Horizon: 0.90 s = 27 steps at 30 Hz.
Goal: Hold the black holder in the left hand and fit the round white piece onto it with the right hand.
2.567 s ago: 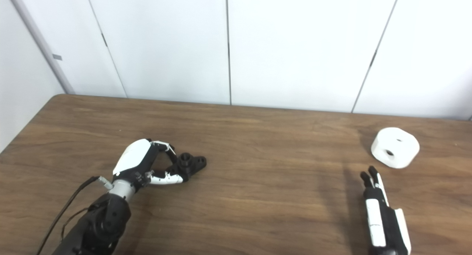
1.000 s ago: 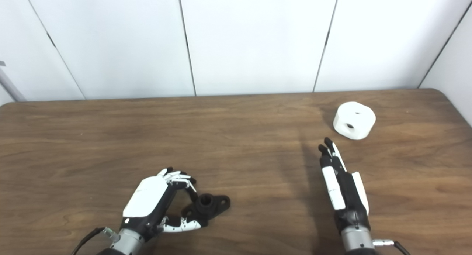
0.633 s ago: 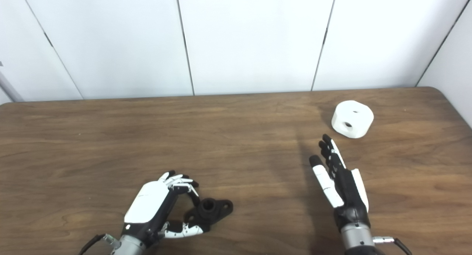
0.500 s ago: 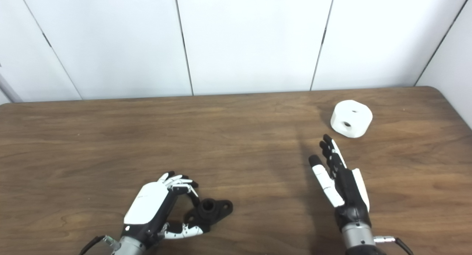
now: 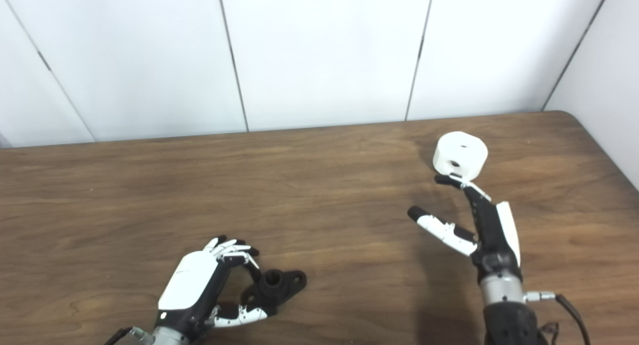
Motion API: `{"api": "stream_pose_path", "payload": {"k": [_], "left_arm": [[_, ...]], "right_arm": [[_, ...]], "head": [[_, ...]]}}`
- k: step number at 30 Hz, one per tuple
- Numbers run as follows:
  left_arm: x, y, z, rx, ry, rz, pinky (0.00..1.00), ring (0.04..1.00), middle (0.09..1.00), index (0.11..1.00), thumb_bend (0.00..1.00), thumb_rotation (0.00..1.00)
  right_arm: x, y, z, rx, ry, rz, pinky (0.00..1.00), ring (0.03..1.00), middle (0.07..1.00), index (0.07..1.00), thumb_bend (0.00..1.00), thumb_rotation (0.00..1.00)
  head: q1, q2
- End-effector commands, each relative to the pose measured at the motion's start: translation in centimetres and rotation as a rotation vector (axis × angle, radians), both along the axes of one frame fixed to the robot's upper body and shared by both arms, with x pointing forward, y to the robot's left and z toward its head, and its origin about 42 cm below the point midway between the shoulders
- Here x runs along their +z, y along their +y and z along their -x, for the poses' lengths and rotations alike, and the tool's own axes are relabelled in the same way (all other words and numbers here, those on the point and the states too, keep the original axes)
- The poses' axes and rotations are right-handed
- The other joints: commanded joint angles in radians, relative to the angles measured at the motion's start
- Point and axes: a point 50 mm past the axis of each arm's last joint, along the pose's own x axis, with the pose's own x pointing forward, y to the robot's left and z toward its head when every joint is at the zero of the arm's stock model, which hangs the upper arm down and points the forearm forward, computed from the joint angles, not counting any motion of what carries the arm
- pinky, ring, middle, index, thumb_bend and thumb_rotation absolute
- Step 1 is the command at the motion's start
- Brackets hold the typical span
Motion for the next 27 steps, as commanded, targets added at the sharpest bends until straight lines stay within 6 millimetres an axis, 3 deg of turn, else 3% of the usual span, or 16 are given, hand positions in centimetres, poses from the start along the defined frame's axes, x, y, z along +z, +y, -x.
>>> {"api": "stream_pose_path", "payload": {"k": [1,7,10,18,27], "left_arm": [[-0.2,-0.1,0.2,-0.030,0.026,-0.011,0.97,0.863,0.766,0.485,0.52,0.05],[-0.4,0.7,0.2,-0.030,0.023,-0.007,0.95,0.853,0.760,0.484,0.52,0.05],[-0.5,1.1,0.2,-0.032,0.022,-0.016,0.94,0.849,0.759,0.484,0.52,0.05],[-0.5,2.3,0.2,-0.031,0.027,-0.019,0.93,0.840,0.755,0.485,0.52,0.05],[-0.5,2.8,0.2,-0.024,0.030,-0.022,0.91,0.825,0.746,0.485,0.52,0.04]], "right_arm": [[2.5,-0.8,-0.5,-0.020,-0.082,0.061,0.97,0.929,0.879,0.732,0.82,0.35],[3.7,-1.7,-1.7,-0.068,-0.099,0.147,0.86,0.865,0.825,0.744,0.89,0.32],[4.4,-2.0,-2.3,-0.075,-0.108,0.175,0.84,0.868,0.848,0.759,0.90,0.32],[6.5,-2.7,-4.2,-0.076,-0.130,0.318,0.89,0.897,0.881,0.749,0.86,0.29],[8.0,-4.6,-7.2,-0.102,-0.123,0.390,0.89,0.912,0.904,0.752,0.87,0.28]], "head": [[-0.029,-0.001],[-0.094,-0.019],[-0.130,-0.026],[-0.214,-0.045],[-0.243,-0.064]]}}
